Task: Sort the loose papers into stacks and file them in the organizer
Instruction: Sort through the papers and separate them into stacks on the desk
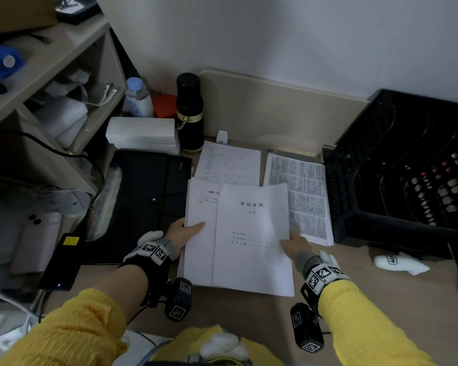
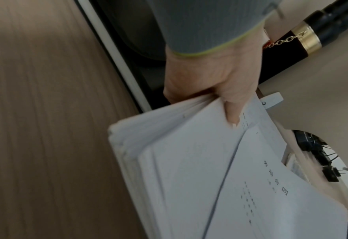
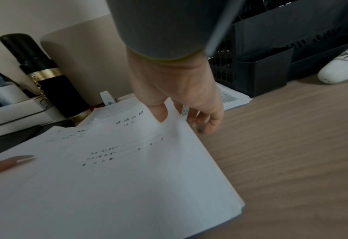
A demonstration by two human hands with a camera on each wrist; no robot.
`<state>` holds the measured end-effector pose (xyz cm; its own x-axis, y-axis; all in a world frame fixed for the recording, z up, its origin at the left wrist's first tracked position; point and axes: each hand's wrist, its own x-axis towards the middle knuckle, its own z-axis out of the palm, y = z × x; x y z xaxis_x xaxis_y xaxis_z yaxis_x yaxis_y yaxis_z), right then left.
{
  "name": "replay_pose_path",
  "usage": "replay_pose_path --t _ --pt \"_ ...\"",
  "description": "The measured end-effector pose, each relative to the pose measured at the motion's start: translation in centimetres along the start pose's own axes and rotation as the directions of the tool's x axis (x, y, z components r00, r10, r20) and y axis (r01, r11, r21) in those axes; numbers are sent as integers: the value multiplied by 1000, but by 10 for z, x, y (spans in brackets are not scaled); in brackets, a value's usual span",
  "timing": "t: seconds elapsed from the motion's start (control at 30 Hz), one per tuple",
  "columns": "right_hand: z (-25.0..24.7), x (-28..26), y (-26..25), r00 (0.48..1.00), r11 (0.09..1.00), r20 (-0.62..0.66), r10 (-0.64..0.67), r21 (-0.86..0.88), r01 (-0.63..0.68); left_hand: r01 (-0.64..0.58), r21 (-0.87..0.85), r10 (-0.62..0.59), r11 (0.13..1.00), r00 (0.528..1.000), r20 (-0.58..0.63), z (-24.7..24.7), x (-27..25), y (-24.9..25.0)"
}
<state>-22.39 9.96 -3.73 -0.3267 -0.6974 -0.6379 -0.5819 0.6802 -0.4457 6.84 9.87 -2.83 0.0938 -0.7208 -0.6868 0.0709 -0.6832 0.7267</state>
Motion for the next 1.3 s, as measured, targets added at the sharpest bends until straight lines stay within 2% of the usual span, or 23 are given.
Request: replay_pose_path --t 0.2,0.43,0.6,0.8,1.0,1.17,1.3 --pt "2 -12 -6 999 987 2 44 156 -44 -31 33 31 999 999 -15 0 4 -2" --pt "8 -18 -13 991 966 111 -70 254 40 -68 84 70 994 997 -13 5 1 -1" --pt "15 -22 -19 992 958 95 -79 281 50 -91 87 91 992 996 5 4 0 -3" --pt "0 -19 -14 998 988 -18 -54 143 57 -181 47 185 982 980 -78 -4 2 0" --pt "-17 -15 -3 999 992 -42 19 -123 -25 -253 -164 218 954 955 -201 -27 5 19" --pt "-12 -16 -5 998 960 -66 5 -279 -23 -305 -249 257 919 944 -208 -39 -1 34" --pt "-7 -20 -13 997 953 -78 2 -303 -25 -307 -269 265 913 947 -183 -43 -2 40"
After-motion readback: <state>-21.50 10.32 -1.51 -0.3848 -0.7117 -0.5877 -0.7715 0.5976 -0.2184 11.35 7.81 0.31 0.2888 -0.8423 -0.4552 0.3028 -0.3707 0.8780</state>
